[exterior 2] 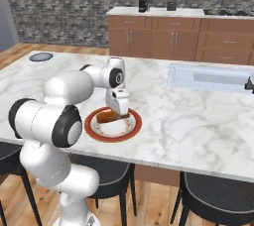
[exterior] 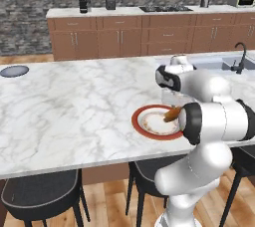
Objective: Move the hot dog bun to the plate on the dining table and place the condiment next to that plate. Then navigate to the fridge and take the sausage and place it on the plate as well.
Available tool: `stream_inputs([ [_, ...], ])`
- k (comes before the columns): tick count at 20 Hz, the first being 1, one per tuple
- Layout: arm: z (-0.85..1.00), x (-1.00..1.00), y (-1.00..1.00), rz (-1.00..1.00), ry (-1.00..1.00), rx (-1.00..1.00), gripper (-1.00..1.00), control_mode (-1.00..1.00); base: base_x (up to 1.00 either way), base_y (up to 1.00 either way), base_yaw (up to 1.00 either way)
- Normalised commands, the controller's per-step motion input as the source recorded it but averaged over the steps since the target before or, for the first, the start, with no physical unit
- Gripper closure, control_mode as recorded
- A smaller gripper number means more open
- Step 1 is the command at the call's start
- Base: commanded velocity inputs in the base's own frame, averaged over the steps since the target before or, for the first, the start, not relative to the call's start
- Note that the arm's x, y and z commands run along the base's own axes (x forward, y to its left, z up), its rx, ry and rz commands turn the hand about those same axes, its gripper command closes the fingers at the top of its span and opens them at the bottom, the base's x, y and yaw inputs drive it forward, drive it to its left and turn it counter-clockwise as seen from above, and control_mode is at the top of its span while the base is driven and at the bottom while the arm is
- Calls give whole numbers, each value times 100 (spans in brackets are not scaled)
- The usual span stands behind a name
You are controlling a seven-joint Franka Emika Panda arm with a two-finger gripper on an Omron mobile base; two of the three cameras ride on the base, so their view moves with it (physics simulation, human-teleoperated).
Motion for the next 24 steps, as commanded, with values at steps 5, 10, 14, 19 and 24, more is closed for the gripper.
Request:
stream_inputs([
  [5,-54,83,0,0,6,2,100,-100,0,0,0],
  [10,-46,77,1,0,10,4,100,-100,0,0,0],
  [14,-51,54,4,0,7,2,100,-100,0,0,0],
  [19,-54,41,4,0,7,0,100,-100,0,0,0],
  [24,-39,17,6,0,10,0,100,-100,0,0,0],
])
